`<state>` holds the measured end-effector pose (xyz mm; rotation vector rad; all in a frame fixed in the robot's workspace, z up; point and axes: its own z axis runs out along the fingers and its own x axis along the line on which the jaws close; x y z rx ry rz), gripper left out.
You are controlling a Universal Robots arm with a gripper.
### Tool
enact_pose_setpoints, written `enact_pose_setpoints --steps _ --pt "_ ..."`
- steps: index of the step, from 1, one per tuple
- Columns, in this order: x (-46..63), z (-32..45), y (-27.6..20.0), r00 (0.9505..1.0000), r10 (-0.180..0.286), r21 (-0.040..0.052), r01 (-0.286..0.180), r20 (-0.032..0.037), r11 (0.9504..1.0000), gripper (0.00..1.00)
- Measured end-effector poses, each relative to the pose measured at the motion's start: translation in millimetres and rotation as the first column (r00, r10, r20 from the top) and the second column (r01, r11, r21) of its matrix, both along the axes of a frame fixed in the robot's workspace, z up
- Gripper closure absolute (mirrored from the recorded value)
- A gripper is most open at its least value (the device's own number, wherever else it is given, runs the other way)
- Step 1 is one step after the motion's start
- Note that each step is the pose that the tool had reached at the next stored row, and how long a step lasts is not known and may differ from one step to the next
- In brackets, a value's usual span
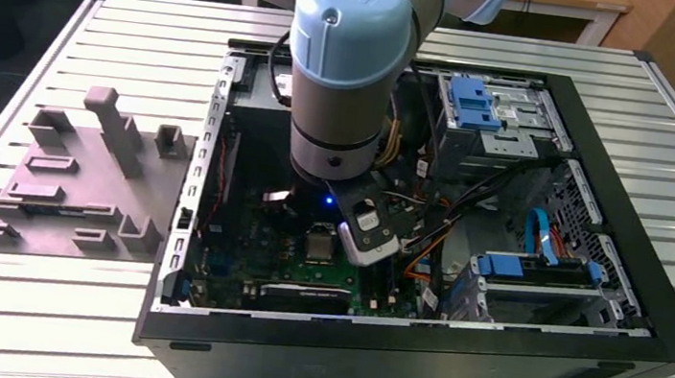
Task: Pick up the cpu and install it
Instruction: 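Place the cpu into insertion slot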
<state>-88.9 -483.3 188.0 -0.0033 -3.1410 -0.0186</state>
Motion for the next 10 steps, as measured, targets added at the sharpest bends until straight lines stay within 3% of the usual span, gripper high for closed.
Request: enact_pose_setpoints --steps 10 --pt "0.2 2.2 0.0 1.0 0.0 -0.0084 0.0 0.0 1.0 0.53"
